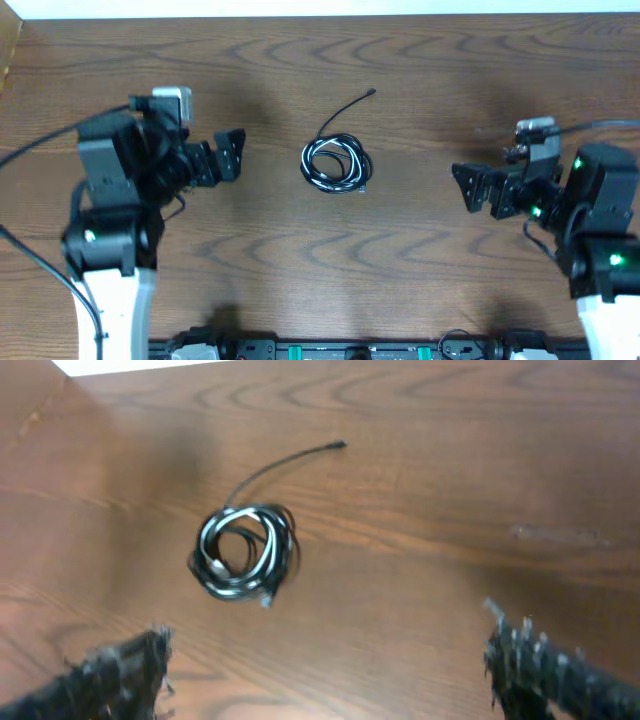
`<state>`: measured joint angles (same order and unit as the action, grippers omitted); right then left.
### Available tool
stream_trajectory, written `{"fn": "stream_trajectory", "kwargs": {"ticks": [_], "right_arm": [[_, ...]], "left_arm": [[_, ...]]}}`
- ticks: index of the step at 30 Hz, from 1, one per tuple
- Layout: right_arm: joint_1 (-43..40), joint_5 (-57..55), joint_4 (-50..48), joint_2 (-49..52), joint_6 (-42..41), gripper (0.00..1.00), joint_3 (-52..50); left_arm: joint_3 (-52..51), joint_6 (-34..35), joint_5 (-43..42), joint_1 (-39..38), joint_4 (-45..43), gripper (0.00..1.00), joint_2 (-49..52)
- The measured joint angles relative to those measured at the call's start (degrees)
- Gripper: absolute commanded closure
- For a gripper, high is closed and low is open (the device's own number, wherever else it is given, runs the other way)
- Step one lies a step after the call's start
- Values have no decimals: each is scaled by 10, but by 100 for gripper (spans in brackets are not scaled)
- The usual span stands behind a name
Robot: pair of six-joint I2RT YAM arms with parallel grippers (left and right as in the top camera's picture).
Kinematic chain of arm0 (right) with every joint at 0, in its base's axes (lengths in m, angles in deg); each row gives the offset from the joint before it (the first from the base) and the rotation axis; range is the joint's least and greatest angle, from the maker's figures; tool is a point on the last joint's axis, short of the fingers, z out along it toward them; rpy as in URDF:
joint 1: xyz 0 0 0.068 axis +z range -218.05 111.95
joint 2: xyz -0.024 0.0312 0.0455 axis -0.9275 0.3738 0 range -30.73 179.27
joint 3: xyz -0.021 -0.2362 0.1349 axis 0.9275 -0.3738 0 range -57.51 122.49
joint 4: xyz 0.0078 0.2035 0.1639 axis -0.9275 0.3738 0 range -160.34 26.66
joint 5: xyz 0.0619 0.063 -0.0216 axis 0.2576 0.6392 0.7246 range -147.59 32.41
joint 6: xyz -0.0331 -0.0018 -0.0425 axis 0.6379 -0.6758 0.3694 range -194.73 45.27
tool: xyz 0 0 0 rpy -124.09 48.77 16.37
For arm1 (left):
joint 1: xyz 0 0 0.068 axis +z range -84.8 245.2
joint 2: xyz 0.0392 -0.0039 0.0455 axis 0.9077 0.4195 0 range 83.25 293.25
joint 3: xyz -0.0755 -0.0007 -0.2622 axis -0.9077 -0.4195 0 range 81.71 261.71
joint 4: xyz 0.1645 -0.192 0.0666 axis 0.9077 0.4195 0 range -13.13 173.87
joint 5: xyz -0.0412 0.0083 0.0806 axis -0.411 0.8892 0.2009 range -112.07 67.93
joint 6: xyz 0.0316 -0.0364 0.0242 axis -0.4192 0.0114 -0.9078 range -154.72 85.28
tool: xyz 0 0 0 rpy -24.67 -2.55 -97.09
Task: Untangle cables
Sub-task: 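Raise both arms and move grippers forward toward the cable bundle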
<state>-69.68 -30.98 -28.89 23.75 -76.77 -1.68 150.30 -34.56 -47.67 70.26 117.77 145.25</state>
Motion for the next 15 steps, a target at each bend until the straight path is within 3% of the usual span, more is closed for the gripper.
{"fn": "stream_trajectory", "kwargs": {"ticks": [6, 15], "right_arm": [[0, 0, 49, 71, 13, 1, 90], [0, 27, 36, 105, 19, 1, 96]], "left_arm": [[144, -16, 19, -24, 114, 2, 110], [161, -18, 14, -60, 112, 0, 207]]}}
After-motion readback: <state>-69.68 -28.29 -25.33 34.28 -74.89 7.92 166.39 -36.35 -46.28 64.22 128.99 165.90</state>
